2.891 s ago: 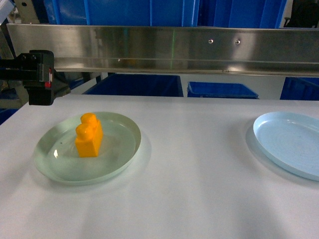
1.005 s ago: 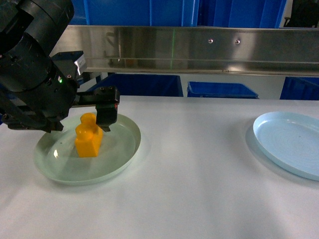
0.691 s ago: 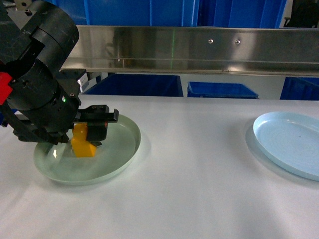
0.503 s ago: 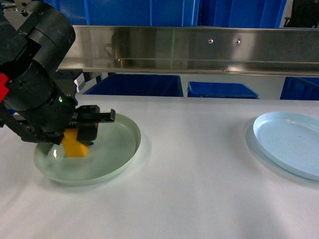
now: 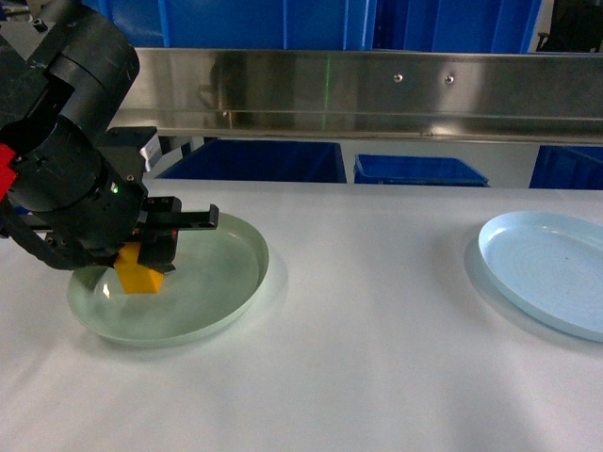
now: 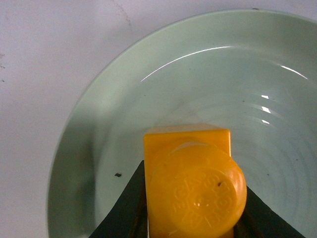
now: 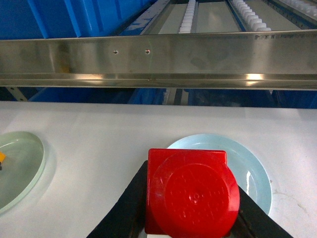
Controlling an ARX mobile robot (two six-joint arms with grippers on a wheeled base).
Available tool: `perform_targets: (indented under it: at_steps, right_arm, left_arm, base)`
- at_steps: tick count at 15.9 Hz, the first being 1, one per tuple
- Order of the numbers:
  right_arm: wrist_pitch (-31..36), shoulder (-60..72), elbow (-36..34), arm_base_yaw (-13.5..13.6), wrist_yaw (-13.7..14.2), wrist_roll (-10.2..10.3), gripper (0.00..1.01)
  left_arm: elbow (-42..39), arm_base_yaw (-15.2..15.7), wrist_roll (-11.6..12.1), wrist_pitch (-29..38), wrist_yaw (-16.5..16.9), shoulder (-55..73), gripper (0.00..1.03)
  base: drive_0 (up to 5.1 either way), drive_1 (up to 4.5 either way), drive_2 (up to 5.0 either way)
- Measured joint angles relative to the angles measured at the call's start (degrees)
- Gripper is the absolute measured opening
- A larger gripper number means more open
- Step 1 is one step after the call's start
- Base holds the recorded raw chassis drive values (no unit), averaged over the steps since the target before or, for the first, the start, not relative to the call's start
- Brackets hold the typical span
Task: Sort and place red and yellow blocks in left bins
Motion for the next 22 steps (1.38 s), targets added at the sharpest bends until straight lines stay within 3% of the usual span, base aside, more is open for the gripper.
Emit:
perform_targets:
  at_steps: [1,2,3,8,11,14,22]
  right_arm:
    - [0.0,0.0,0.0,0.0,0.0,0.0,0.28]
    - [0.0,0.0,0.0,0.0,0.0,0.0,0.28]
    - [0.0,0.0,0.0,0.0,0.0,0.0,0.28]
    - [0.0,0.0,0.0,0.0,0.0,0.0,0.28]
    - [0.0,0.0,0.0,0.0,0.0,0.0,0.28]
    - [0.0,0.0,0.0,0.0,0.0,0.0,0.28]
    - [0.0,0.0,0.0,0.0,0.0,0.0,0.28]
  left_arm:
    - [-3.0,1.4,3.3,5.4,2.6,-4.1,0.29]
    - [-5.9,5.6,9.4,12.3,6.8,-11.9,0.29]
    - [-10.0,8.3,13.2,13.1,11.3,-21.7,0.29]
    - [-17.6,8.6,13.2,14.7,9.6,-34.6,0.29]
    - [-21.6,12.3,13.7,12.9,10.1,-39.8,0.29]
    - [-22.1,14.1,15.0,12.6,11.3,-41.8,0.29]
    - [-22.3,12.8,15.0,11.9,13.6,-40.2,0.28]
  base:
    - [0.0,0.00,0.0]
    - [0.0,0.00,0.0]
    - [0.0,0.00,0.0]
    - [0.0,0.00,0.0]
    - [0.0,0.00,0.0]
    - [0.0,0.00,0.0]
    - [0.0,0.00,0.0]
